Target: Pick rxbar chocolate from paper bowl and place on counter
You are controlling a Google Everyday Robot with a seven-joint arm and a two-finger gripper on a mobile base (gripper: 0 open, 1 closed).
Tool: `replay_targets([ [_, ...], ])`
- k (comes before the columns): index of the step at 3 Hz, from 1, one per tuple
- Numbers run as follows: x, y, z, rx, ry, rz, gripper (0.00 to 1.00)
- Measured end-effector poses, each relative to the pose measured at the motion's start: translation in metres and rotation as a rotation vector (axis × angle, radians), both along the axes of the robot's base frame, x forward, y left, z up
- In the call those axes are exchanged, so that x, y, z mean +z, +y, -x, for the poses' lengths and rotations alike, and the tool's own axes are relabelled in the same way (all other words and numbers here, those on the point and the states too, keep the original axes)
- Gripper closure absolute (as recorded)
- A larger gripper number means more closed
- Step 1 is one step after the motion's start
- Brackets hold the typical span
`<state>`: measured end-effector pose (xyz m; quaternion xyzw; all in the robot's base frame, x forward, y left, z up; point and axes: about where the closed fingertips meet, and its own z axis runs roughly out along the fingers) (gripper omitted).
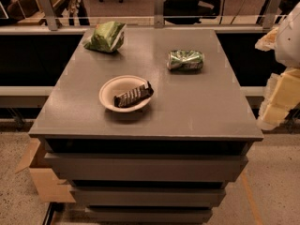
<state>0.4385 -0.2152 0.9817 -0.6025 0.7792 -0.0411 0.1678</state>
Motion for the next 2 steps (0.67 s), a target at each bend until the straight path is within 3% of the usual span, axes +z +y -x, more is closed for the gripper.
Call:
replay_targets([
  [1,0.000,0.000,0.000,0.000,0.000,0.000,0.00],
  [2,0.010,0.026,-0.019,0.065,-0.020,-0.018,0.00],
])
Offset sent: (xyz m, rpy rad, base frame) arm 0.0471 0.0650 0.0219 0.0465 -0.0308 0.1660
